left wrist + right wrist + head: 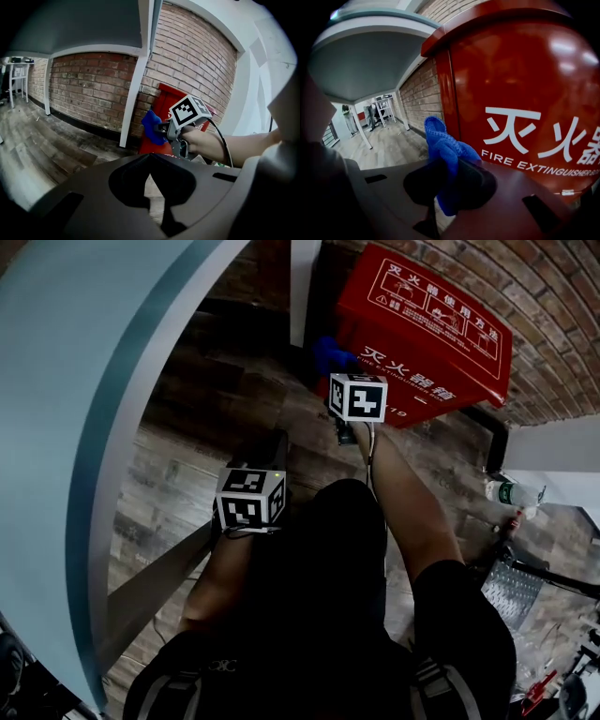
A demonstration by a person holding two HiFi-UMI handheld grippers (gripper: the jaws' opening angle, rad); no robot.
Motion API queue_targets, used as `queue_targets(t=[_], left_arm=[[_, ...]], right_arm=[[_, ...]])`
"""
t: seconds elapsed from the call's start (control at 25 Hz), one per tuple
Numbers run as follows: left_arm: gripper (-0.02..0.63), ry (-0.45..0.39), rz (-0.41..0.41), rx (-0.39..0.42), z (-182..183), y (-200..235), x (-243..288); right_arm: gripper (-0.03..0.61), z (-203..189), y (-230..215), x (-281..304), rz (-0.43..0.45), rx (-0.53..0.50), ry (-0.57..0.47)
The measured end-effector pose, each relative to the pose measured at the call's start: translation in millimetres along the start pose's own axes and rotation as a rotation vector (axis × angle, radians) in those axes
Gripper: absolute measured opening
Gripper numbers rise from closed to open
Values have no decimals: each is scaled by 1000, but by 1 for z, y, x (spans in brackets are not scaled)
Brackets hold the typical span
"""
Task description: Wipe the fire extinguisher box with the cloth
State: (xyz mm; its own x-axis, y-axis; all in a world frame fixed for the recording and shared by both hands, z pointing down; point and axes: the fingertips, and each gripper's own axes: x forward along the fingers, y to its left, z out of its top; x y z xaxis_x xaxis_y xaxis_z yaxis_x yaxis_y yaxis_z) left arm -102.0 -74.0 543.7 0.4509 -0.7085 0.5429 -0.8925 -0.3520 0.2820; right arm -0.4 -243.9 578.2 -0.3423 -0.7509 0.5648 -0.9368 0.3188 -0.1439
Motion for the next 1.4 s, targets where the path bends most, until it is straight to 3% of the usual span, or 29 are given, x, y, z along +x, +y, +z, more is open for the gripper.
queue_targets(t=[0.24, 0.68, 1.08, 1.4], left_arm=[[9, 7, -8, 19, -4, -5, 2], [9, -2, -32, 29, 4, -12, 8], [9, 42, -103, 57, -6, -38, 28], [9, 57, -154, 75, -7, -55, 44]], right_arm=[[60, -34, -31, 1, -81, 27, 63], [60, -50, -58, -18, -84, 103, 80], [60, -90, -161, -82, -239, 283, 81], [61, -98, -200, -128, -337, 201, 67]])
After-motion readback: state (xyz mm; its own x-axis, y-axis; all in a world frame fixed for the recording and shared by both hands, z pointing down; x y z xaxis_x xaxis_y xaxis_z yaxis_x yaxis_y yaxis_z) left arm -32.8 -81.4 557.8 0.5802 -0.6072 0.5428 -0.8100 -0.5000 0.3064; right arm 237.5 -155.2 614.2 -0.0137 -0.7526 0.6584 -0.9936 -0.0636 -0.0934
